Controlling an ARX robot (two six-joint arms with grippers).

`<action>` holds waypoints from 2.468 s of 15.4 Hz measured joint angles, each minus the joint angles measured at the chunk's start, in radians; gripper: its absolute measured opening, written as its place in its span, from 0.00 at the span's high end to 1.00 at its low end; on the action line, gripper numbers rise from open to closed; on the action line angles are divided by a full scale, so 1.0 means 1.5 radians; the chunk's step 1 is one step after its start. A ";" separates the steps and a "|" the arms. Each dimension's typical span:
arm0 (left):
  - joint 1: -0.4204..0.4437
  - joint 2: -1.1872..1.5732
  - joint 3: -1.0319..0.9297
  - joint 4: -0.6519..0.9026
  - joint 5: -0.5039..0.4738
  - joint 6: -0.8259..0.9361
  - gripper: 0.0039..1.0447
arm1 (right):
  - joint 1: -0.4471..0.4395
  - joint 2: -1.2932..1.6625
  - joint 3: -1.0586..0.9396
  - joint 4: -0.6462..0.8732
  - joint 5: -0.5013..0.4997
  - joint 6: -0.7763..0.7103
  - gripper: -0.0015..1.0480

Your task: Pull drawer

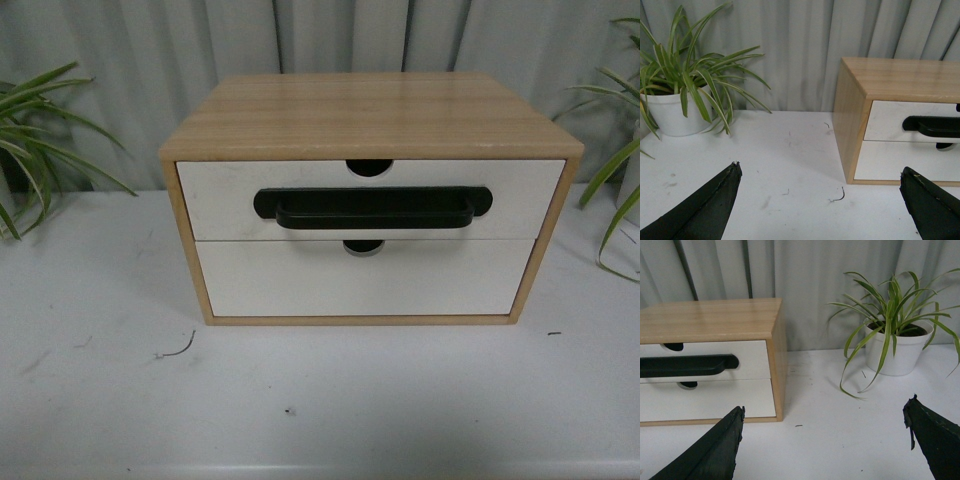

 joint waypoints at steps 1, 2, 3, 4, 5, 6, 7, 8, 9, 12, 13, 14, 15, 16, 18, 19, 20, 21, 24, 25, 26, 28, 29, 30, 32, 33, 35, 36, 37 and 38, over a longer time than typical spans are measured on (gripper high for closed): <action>0.000 0.000 0.000 0.000 0.000 0.000 0.06 | 0.000 0.000 0.000 0.000 0.000 0.000 0.06; 0.000 0.000 0.000 0.000 0.000 0.000 0.06 | 0.000 0.000 0.000 0.000 0.000 0.000 0.06; 0.000 0.000 0.000 0.000 0.000 0.000 0.06 | 0.000 0.000 0.000 0.000 0.000 0.000 0.06; 0.000 0.000 0.000 0.000 0.000 0.000 0.06 | 0.000 0.000 0.000 0.000 0.000 0.000 0.06; 0.000 0.000 0.000 0.000 0.000 0.000 0.06 | 0.000 0.000 0.000 0.000 0.000 0.000 0.06; 0.000 0.000 0.000 0.000 0.000 0.000 0.06 | 0.000 0.000 0.000 0.000 0.000 0.000 0.06; 0.000 0.000 0.000 0.000 0.000 0.000 0.06 | 0.000 0.000 0.000 0.000 0.000 0.000 0.06; 0.000 0.000 0.000 0.000 0.000 0.000 0.06 | 0.000 0.000 0.000 0.000 0.000 0.000 0.06; 0.000 0.000 0.000 0.000 0.000 0.000 0.06 | 0.000 0.000 0.000 0.000 0.000 0.000 0.06; 0.000 0.000 0.000 0.000 0.000 0.000 0.06 | 0.000 0.000 0.000 0.000 0.000 0.000 0.06; 0.000 0.000 0.000 0.000 0.000 0.000 0.06 | 0.000 0.000 0.000 0.000 0.000 0.000 0.06; 0.000 0.000 0.000 0.000 0.000 0.000 0.06 | 0.000 0.000 0.000 0.000 0.000 0.000 0.06; 0.000 0.000 0.000 0.000 0.000 0.000 0.06 | 0.000 0.000 0.000 0.000 0.000 0.000 0.06; 0.000 0.000 0.000 0.000 0.000 0.000 0.06 | 0.000 0.000 0.000 0.000 0.000 0.000 0.06; 0.000 0.000 0.000 0.000 0.000 0.000 0.06 | 0.000 0.000 0.000 0.000 0.000 0.000 0.06; -0.013 0.009 0.011 -0.045 -0.038 -0.016 0.06 | 0.000 0.002 0.001 -0.008 0.001 0.004 0.06; -0.075 0.090 0.058 -0.135 -0.164 -0.072 0.06 | -0.003 0.055 0.006 0.006 0.000 0.043 0.06; -0.089 0.178 0.078 -0.107 -0.241 -0.130 0.06 | -0.013 0.139 0.013 0.071 -0.005 0.074 0.06; -0.046 0.369 0.112 0.100 -0.237 -0.191 0.06 | 0.004 0.431 0.087 0.342 -0.003 0.090 0.06; -0.046 0.472 0.151 0.191 -0.208 -0.191 0.06 | 0.023 0.565 0.145 0.430 0.003 0.087 0.06; -0.046 0.575 0.196 0.267 -0.173 -0.191 0.06 | 0.044 0.688 0.210 0.480 0.009 0.075 0.06; -0.050 0.745 0.297 0.339 -0.121 -0.185 0.06 | 0.080 0.862 0.337 0.482 0.019 0.031 0.06; -0.056 0.809 0.344 0.353 -0.104 -0.174 0.06 | 0.092 0.921 0.394 0.477 0.018 0.004 0.06; -0.067 0.861 0.390 0.350 -0.082 -0.154 0.06 | 0.101 0.959 0.438 0.480 0.018 -0.028 0.06; -0.103 0.912 0.458 0.319 -0.005 -0.081 0.06 | 0.121 1.005 0.501 0.501 -0.035 -0.149 0.06; -0.122 0.924 0.489 0.292 0.048 -0.026 0.06 | 0.128 1.016 0.512 0.503 -0.081 -0.232 0.06; -0.159 0.937 0.550 0.197 0.143 0.105 0.06 | 0.121 1.030 0.541 0.437 -0.177 -0.400 0.06; -0.173 0.949 0.580 0.136 0.185 0.176 0.06 | 0.114 1.034 0.559 0.392 -0.223 -0.478 0.06; -0.186 0.963 0.608 0.069 0.219 0.251 0.06 | 0.105 1.035 0.579 0.341 -0.266 -0.557 0.06; -0.201 0.978 0.639 -0.019 0.252 0.334 0.06 | 0.100 1.035 0.601 0.277 -0.304 -0.627 0.06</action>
